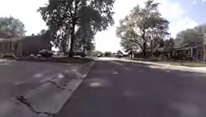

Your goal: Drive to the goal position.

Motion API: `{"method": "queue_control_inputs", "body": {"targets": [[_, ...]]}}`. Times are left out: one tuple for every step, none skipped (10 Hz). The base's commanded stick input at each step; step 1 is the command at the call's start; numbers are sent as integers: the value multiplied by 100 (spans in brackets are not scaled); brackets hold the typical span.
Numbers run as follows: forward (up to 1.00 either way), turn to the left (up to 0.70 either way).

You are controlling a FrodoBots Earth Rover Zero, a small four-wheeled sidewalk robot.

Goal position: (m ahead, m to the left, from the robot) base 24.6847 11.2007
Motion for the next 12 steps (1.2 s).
{"method": "queue_control_inputs", "body": {"targets": [[100,0],[100,0],[100,0],[100,0],[100,0],[100,0],[100,0],[100,0],[100,0],[100,0],[100,0],[100,0]]}}
